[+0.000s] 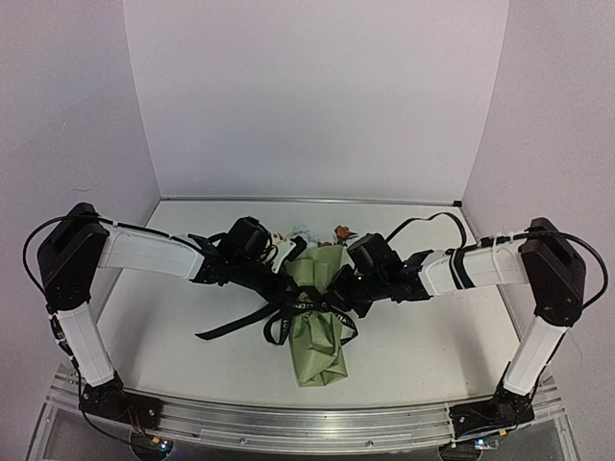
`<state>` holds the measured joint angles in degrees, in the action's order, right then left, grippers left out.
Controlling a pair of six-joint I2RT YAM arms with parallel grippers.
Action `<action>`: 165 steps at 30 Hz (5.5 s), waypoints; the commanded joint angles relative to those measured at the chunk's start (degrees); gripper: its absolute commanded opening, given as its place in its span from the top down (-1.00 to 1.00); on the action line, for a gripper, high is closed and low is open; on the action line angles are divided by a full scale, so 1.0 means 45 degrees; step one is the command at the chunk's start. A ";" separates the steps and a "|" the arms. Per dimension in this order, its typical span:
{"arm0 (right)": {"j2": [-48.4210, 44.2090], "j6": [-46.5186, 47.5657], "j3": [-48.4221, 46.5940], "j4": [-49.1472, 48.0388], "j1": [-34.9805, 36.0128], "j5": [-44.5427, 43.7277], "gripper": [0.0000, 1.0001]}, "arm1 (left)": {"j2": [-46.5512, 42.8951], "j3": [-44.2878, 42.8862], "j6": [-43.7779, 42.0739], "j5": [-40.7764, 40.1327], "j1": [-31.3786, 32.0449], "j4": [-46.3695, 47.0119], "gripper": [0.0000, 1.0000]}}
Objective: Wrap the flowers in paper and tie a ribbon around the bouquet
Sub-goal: Adjust the half-tied ribbon on the folded bouquet.
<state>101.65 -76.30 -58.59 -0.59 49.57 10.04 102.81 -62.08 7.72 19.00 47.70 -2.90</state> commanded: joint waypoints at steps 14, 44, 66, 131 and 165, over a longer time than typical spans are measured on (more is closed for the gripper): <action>-0.0090 0.5818 -0.2780 0.3362 -0.0468 0.1183 0.68 | -0.0070 -0.0882 0.0522 0.4034 -0.1090 -0.1504 1.00; -0.0264 1.3638 -0.2636 0.3911 0.2074 0.0715 -0.01 | 0.1477 0.0028 0.8732 1.0676 -0.2651 0.2735 0.99; -0.0237 1.3499 -0.1232 0.0338 0.2330 -0.1042 -0.06 | 0.4283 0.2597 2.4265 1.1005 -0.3083 2.2147 1.00; 0.0636 1.2665 -0.0941 0.5076 0.2324 -0.3137 0.26 | -0.0563 0.2064 0.8268 0.5494 -0.1441 0.3219 0.99; -0.3385 1.5281 -0.0918 0.7867 0.0511 -0.0997 0.07 | 0.2122 0.0180 0.8108 0.4467 -0.1200 0.3313 1.00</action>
<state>92.37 -1.64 -57.84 31.06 49.88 2.72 112.12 -59.16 49.87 40.92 41.70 14.70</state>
